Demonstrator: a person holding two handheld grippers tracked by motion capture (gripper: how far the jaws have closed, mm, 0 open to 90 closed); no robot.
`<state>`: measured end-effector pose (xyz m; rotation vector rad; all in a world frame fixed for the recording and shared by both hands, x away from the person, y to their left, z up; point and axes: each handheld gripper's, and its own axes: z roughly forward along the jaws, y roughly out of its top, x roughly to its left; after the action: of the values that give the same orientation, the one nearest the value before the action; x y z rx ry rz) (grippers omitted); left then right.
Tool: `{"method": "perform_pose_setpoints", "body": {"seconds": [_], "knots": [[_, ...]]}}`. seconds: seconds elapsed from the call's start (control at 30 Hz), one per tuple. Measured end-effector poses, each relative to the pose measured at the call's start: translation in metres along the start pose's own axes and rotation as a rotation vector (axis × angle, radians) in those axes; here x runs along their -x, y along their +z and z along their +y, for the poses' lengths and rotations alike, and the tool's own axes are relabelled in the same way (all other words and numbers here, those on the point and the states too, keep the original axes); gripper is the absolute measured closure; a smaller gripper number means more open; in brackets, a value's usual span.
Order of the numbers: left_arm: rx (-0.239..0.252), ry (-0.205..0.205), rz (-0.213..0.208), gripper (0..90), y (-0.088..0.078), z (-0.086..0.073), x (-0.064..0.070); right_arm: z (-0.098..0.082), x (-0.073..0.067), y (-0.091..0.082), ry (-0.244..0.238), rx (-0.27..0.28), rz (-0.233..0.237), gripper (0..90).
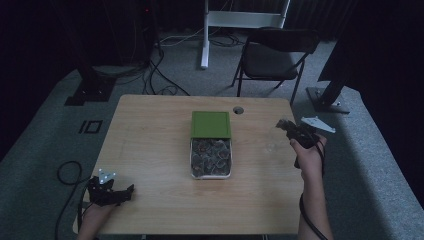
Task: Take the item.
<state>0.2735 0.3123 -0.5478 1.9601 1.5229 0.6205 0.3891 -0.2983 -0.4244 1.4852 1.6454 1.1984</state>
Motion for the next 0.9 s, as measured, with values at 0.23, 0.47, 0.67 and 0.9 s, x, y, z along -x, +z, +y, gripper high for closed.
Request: {"method": "perform_pose_setpoints", "body": {"seconds": [0.23, 0.47, 0.67, 0.9], "knots": [[0.000, 0.000, 0.000, 0.5, 0.000, 0.000, 0.000, -0.011, 0.001, 0.009, 0.006, -0.041, -0.001, 81.7], [0.000, 0.000, 0.000, 0.5, 0.000, 0.000, 0.000, -0.018, 0.003, 0.017, 0.006, -0.071, -0.010, 81.7], [0.000, 0.000, 0.000, 0.5, 0.000, 0.000, 0.000, -0.022, 0.006, 0.023, 0.010, -0.089, -0.013, 81.6], [0.000, 0.000, 0.000, 0.5, 0.000, 0.000, 0.000, -0.026, 0.007, 0.029, -0.006, -0.105, -0.003, 73.7]]}}
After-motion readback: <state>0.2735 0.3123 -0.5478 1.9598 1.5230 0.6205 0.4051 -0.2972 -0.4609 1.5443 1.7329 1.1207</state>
